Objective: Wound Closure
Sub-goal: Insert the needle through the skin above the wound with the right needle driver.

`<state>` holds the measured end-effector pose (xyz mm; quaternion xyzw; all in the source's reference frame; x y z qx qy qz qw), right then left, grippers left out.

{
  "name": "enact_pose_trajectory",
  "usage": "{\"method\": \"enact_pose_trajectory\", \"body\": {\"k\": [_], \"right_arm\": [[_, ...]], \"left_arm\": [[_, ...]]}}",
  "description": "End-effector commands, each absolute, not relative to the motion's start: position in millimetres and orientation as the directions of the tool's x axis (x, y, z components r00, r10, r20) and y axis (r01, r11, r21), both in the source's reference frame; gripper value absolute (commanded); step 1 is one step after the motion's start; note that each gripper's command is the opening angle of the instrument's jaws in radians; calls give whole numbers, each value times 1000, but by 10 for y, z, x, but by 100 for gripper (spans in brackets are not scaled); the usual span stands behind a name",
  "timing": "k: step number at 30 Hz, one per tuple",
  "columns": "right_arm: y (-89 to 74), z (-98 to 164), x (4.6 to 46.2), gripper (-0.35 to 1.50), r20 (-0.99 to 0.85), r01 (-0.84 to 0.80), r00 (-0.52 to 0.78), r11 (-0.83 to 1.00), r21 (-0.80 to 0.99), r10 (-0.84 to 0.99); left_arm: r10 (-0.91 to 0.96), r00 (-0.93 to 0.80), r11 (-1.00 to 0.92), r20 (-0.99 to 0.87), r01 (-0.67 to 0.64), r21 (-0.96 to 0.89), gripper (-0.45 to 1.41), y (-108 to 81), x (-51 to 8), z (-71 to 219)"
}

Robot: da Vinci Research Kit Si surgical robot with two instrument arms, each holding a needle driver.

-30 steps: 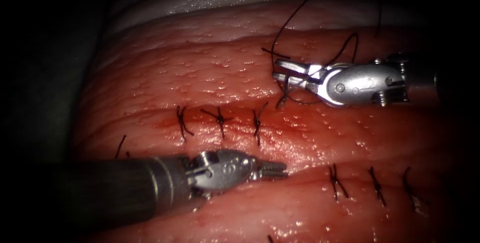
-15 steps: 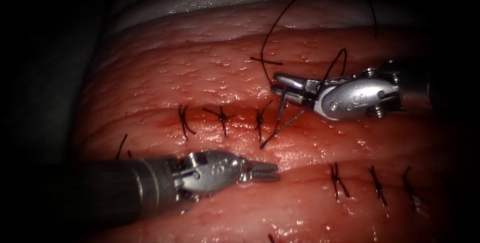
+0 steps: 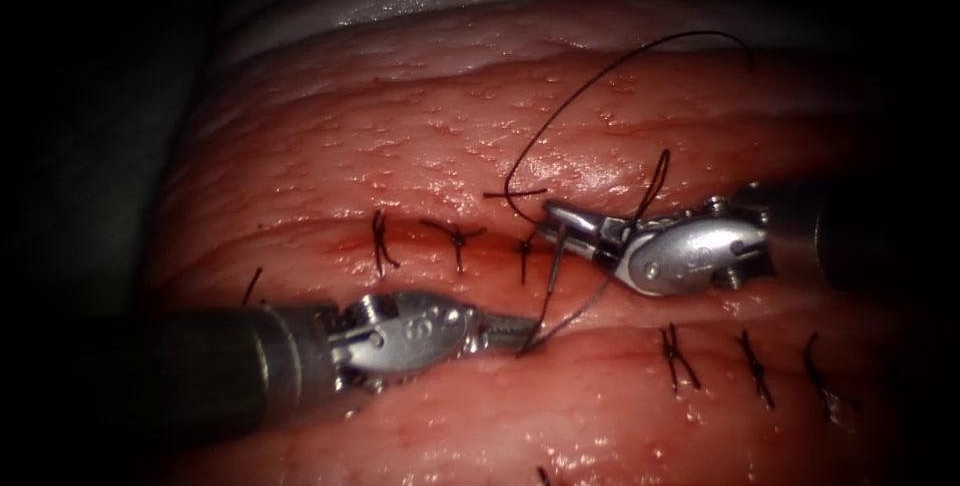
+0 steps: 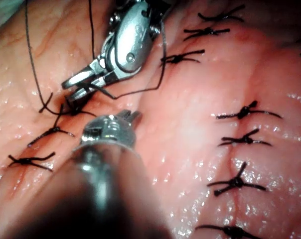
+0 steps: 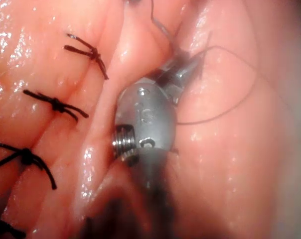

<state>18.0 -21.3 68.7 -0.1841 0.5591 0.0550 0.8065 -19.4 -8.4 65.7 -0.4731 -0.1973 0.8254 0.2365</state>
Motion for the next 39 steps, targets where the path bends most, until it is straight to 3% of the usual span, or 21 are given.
{"method": "enact_pose_trajectory", "body": {"k": [1,22,39], "right_arm": [[-220,696,187,-35,-919,-276,379,935,-221,-106],[-267,745,173,-35,-839,-123,535,992,37,98],[-297,774,164,-35,-775,-24,612,984,178,156]], "left_arm": [[577,-440,-810,-688,-204,-549,-27,-85,-200,663],[577,-441,-810,-687,-204,-550,-28,-85,-197,663],[577,-442,-810,-686,-203,-551,-30,-85,-193,662]]}}
